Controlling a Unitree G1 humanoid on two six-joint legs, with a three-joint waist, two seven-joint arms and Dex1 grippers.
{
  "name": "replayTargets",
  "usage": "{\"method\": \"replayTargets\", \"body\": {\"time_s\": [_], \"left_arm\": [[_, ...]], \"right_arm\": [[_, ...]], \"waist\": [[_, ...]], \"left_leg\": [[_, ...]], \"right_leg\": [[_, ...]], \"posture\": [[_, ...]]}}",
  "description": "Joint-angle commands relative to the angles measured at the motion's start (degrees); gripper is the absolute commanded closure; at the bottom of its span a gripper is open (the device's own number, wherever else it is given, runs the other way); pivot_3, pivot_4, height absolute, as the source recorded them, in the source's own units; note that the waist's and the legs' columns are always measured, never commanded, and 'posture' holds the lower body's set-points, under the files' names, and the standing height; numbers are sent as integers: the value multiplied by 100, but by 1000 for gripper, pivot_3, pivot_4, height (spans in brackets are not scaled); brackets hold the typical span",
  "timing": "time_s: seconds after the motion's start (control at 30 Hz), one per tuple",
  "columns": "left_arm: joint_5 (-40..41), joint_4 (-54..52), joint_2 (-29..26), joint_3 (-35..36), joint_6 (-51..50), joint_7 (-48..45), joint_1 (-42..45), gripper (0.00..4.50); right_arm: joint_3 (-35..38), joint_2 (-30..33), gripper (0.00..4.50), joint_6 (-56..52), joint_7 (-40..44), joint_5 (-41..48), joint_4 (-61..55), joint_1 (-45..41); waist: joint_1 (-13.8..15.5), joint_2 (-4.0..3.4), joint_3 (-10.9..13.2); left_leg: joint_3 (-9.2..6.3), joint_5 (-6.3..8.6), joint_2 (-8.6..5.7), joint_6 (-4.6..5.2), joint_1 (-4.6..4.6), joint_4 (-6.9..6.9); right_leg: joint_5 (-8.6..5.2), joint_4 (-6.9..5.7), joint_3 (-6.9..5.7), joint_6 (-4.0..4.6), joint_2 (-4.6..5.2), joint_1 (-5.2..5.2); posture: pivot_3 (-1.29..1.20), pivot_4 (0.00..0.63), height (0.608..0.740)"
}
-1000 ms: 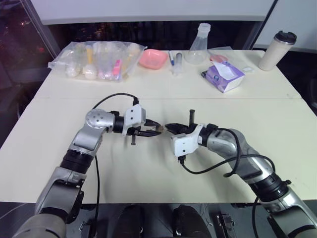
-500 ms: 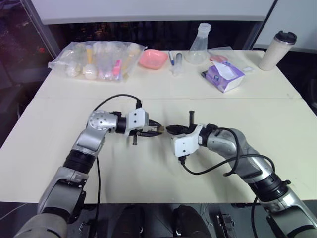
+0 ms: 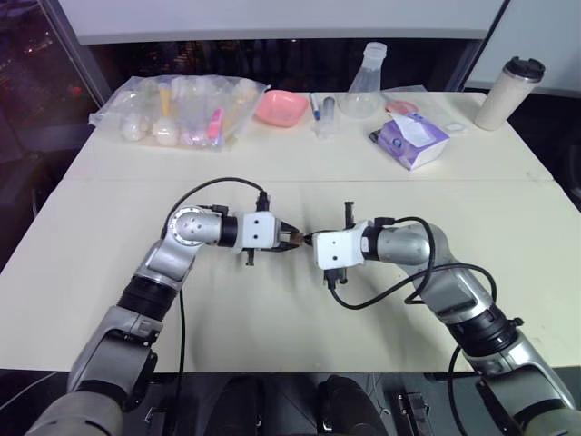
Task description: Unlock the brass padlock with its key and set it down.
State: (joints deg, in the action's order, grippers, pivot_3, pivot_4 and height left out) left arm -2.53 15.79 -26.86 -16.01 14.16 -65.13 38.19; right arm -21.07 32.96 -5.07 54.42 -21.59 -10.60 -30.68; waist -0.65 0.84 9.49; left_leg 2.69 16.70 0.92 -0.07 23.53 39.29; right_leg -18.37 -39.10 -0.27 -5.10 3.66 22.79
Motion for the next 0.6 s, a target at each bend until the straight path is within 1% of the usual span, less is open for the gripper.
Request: {"method": "replayTargets", "body": {"time_s": [0.03, 0.1, 0.17, 0.2, 0.27, 0.33, 0.43, 0.6], "left_arm": [[372, -434, 65, 133, -342, 8, 71, 3753], [580, -509, 44, 190, -737, -111, 50, 3753], [942, -548, 32, 329, -1377, -284, 79, 3753], [1018, -508, 31, 377, -1515, -314, 119, 3753], [1087, -446, -1, 400, -1607, -400, 180, 3753], [1145, -434, -29, 396, -1677, -476, 219, 3753], [1266, -396, -40, 408, -1822, -579, 288, 3753], [1374, -337, -58, 392, -1971, -733, 379, 3753]], "right_arm": [[-166, 116, 4461, 920, -440, -348, 85, -192], [-181, 180, 4461, 1441, -823, -586, 234, -240], [-170, 411, 4461, 2201, -1374, -957, 341, -123], [-126, 485, 4225, 2507, -1637, -1074, 366, -50], [-61, 561, 3652, 2815, -1943, -1183, 403, 56], [-7, 612, 2704, 3023, -2248, -1374, 476, 96], [66, 640, 1191, 3180, -2461, -1456, 588, 142], [100, 587, 1191, 3515, -2836, -1587, 721, -6]], "waist": [[-3, 0, 0], [-8, 0, 0], [-6, 0, 0], [3, 0, 0], [6, 0, 0], [-2, 1, 0], [-7, 0, 0], [-9, 0, 0]], "left_leg": [[0, 0, 0, 0, 0, 0], [1, 0, 0, 0, 0, 0], [2, 0, 0, -1, 0, 0], [3, -1, 0, -1, 0, 0], [2, -3, -1, -6, 0, 0], [3, -18, -2, -31, 0, 1], [4, -21, -1, -37, 0, 0], [4, -22, 0, -38, 0, 0]], "right_leg": [[0, 0, 0, 0, 0, 1], [0, 0, 0, 0, -1, 1], [0, -1, 0, 0, -3, 1], [0, -4, 0, 0, -4, 3], [0, -3, 0, 0, -3, 1], [0, -2, 0, 0, -4, 0], [0, -4, 1, 0, -7, 1], [0, -4, 2, 0, -7, 1]], "posture": [[0, 150, 715], [0, 150, 715], [0, 150, 715], [0, 150, 715], [0, 150, 715], [0, 150, 715], [0, 150, 715], [0, 150, 715]]}}
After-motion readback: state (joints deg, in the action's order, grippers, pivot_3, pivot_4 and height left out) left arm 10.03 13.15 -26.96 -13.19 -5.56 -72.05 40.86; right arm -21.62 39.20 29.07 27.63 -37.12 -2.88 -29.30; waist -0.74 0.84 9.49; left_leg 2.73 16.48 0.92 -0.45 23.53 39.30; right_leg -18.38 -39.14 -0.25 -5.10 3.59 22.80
